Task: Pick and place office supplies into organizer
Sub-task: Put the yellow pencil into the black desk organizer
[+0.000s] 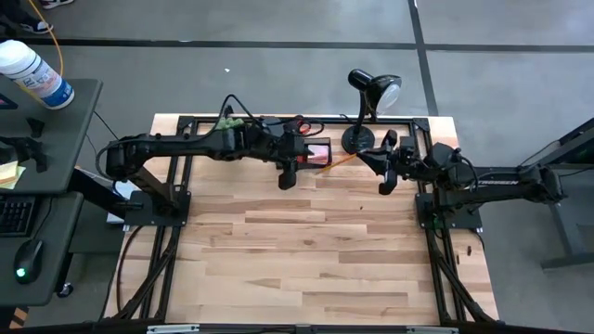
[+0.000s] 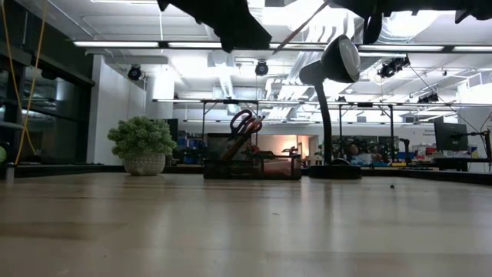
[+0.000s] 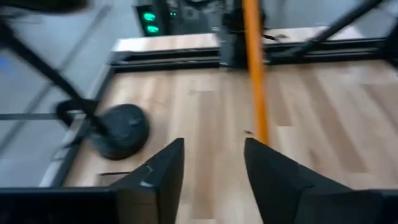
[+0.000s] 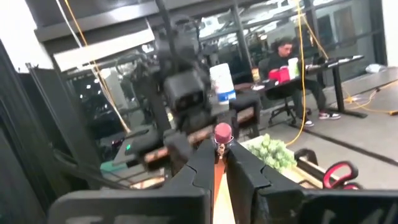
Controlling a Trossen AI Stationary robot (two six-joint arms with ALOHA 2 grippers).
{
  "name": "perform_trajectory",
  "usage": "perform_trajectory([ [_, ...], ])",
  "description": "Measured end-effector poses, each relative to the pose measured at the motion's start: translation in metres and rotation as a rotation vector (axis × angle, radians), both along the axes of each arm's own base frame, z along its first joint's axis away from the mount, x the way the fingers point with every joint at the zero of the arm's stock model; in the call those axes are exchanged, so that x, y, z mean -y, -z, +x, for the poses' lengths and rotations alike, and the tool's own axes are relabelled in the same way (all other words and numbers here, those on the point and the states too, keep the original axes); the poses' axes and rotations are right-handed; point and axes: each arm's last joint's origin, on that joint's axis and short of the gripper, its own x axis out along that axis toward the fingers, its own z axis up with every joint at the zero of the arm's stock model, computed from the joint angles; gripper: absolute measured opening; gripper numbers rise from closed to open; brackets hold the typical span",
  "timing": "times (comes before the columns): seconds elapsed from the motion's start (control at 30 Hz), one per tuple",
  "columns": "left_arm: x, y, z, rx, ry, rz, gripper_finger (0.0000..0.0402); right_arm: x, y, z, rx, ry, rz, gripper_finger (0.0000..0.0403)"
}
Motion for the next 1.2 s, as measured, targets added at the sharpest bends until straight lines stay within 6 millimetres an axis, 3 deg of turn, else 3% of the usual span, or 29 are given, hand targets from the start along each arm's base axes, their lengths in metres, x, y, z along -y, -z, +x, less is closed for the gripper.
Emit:
perform_trajectory([
  [0.2,-0.001,-0.023,-0.021,0.010,-0.132,0.113,0.0187,0.000,0.005,0.005,-0.031,-0.007,-0.001,0.0013],
  [0.43,-0.009,-0.052,-0.054,0.060,-0.244,0.155,0.0181,0.002,0.002,0.021,-0.075,-0.020,-0.031,0.0013],
  [0.57,-0.008,-0.064,-0.072,0.076,-0.286,0.171,0.0169,0.007,-0.016,0.042,-0.116,-0.031,-0.108,0.0013],
  [0.77,-0.005,-0.080,-0.092,0.100,-0.311,0.229,0.0157,0.031,-0.034,0.075,-0.172,0.004,-0.118,0.0013],
  [0.97,-0.002,-0.093,-0.120,0.085,-0.368,0.270,0.0156,0.055,-0.040,0.105,-0.213,0.079,-0.099,0.0013],
  [1.2,0.000,-0.094,-0.146,0.007,-0.416,0.258,0.0156,0.077,-0.042,0.148,-0.265,0.230,-0.054,0.0013],
])
